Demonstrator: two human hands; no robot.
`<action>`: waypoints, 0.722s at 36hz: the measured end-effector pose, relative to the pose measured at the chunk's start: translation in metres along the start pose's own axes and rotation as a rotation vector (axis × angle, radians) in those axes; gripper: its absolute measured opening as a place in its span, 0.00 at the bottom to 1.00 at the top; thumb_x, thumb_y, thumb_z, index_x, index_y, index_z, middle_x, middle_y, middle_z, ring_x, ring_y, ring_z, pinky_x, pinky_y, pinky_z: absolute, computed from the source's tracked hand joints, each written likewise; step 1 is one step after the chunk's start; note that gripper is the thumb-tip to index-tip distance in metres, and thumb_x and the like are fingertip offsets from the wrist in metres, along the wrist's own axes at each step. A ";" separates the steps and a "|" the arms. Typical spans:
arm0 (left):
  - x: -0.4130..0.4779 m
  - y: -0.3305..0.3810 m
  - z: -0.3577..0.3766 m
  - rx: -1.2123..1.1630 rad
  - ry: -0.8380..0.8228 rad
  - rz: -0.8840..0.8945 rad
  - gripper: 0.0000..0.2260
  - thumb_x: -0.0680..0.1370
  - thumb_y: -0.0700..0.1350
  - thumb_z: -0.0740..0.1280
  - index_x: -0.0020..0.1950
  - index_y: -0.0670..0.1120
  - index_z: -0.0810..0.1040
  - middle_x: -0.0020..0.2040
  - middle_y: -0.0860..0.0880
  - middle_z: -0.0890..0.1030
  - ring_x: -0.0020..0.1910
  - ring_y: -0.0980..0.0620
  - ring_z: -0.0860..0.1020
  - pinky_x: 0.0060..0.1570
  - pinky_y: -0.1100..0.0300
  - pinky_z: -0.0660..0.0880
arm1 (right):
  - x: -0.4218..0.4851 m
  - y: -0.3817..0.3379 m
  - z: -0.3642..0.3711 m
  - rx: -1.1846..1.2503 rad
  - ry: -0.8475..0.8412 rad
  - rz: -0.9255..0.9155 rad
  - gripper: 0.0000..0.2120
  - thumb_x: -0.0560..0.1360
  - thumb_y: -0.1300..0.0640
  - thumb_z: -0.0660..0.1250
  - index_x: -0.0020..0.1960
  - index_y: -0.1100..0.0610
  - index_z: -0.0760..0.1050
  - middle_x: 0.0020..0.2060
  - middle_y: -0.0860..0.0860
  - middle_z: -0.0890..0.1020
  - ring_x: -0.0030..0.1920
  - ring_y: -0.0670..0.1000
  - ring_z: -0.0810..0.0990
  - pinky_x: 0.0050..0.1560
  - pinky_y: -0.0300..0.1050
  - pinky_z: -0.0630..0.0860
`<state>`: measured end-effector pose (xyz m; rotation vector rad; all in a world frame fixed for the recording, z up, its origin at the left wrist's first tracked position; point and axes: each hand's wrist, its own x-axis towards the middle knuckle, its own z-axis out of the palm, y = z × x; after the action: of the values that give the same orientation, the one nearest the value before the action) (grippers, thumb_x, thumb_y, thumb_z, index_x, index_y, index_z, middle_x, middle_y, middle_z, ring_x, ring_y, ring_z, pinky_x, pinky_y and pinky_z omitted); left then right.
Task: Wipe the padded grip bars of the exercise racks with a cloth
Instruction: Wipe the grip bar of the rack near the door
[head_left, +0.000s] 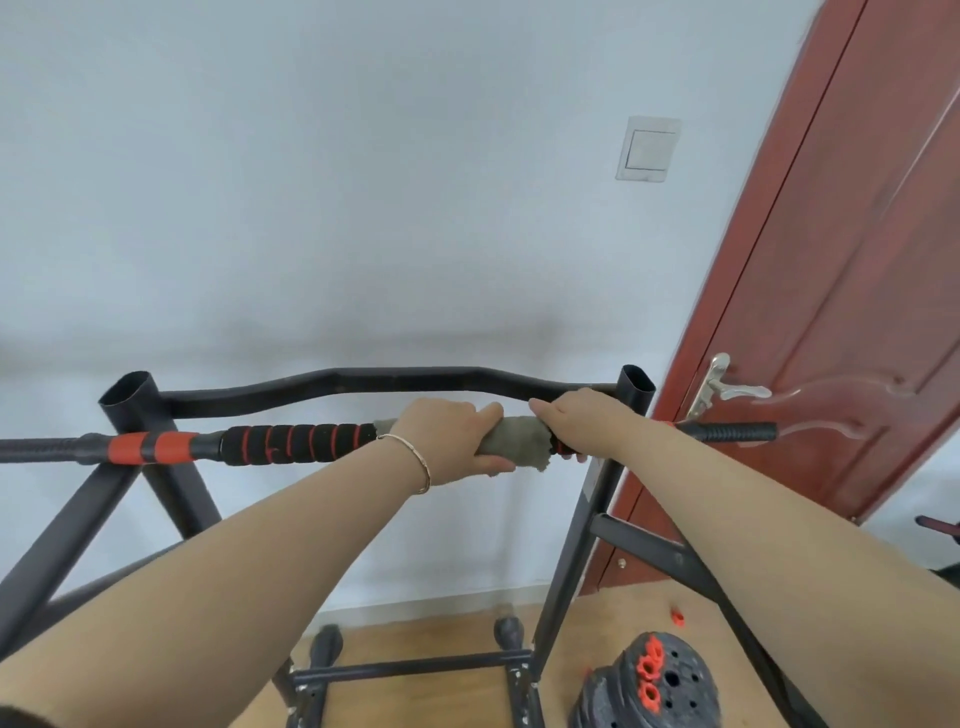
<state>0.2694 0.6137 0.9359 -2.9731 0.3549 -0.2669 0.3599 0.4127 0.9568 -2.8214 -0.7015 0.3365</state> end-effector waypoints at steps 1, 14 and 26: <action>0.002 0.000 0.000 0.000 -0.013 -0.009 0.25 0.73 0.74 0.52 0.49 0.53 0.65 0.36 0.54 0.77 0.32 0.52 0.76 0.30 0.57 0.69 | 0.000 -0.001 0.002 -0.042 0.021 0.000 0.31 0.81 0.39 0.45 0.37 0.57 0.77 0.28 0.50 0.82 0.28 0.50 0.81 0.38 0.46 0.75; 0.014 0.002 -0.006 -0.038 -0.152 -0.034 0.17 0.79 0.62 0.48 0.50 0.53 0.69 0.31 0.55 0.74 0.30 0.56 0.73 0.32 0.56 0.73 | 0.000 0.014 0.026 -0.750 0.317 -0.320 0.27 0.82 0.62 0.55 0.79 0.62 0.51 0.48 0.55 0.80 0.41 0.58 0.79 0.33 0.49 0.67; -0.030 -0.038 -0.020 -0.009 -0.112 0.054 0.15 0.84 0.57 0.48 0.51 0.50 0.69 0.46 0.52 0.75 0.44 0.51 0.74 0.47 0.56 0.71 | -0.004 0.010 0.021 -0.740 0.286 -0.352 0.28 0.79 0.63 0.61 0.77 0.62 0.55 0.44 0.55 0.80 0.38 0.57 0.80 0.33 0.49 0.75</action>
<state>0.2454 0.6552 0.9565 -2.9654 0.4229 -0.0922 0.3550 0.4055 0.9347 -3.1799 -1.4610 -0.4784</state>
